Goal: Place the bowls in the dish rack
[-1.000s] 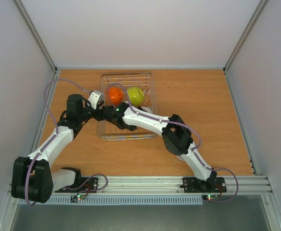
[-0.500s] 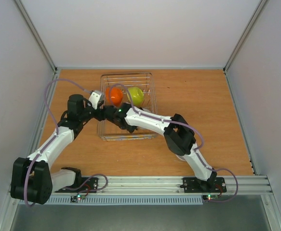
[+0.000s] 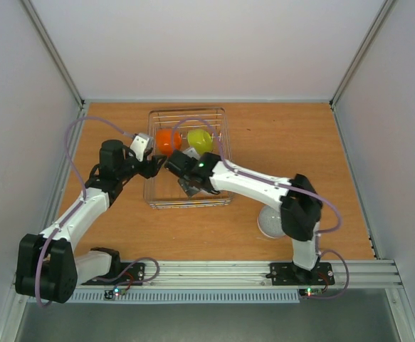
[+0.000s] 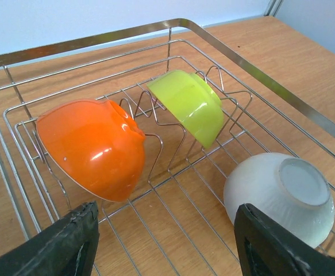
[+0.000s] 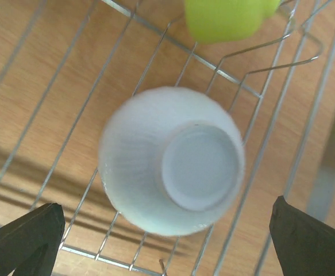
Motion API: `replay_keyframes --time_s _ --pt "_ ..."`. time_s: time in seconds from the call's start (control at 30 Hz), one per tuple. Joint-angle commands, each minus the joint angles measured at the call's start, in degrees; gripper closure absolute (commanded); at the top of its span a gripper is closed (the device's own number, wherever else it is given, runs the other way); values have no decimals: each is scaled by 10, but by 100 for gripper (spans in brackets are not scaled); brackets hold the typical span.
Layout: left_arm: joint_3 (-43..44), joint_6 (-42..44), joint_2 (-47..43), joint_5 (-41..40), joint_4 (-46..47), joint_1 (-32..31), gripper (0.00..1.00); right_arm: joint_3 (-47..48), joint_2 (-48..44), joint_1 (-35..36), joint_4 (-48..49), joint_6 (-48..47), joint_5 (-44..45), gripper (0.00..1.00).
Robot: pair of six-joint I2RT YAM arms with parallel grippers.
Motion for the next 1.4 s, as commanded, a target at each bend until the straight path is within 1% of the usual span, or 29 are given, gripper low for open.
replay_keyframes --time_s 0.0,0.1,0.2,0.3,0.33,0.43,0.5,0.6,0.7,0.77,0.93,1.07,1.23,1.37 --pt "-8 0 -13 4 38 -2 35 -71 -124 4 83 -12 -10 1" --pt "-8 2 -13 17 37 -2 35 -135 -217 2 110 -2 -5 2" --pt "-8 4 -11 24 36 -2 36 -167 -282 -4 55 56 31 10" --pt "-7 2 -9 30 36 -2 36 -198 -321 -12 -33 140 59 30" --pt "-7 1 -9 33 35 -2 36 -213 -330 -11 -59 165 65 34" --pt "-5 1 -10 38 34 -2 36 -268 -366 -11 -107 228 56 53" --pt "-5 -1 -10 40 34 -2 36 -308 -390 -9 -122 258 39 58" --pt "-8 -2 -10 41 38 -2 36 -357 -420 7 -131 294 20 60" --pt "-10 -3 -10 45 41 -2 36 -392 -430 19 -154 334 17 62" --pt "-11 -4 -9 46 43 -2 36 -410 -434 25 -152 346 10 64" --pt "-11 -2 -7 49 44 -2 36 -439 -428 30 -109 346 -14 67" --pt "-12 -2 -7 46 43 -2 36 -453 -404 32 -66 336 -35 69" --pt "-12 1 -4 47 44 -2 36 -460 -378 35 -54 340 -36 69" --pt "-11 1 -1 48 44 -2 36 -472 -374 35 -47 345 -40 72"
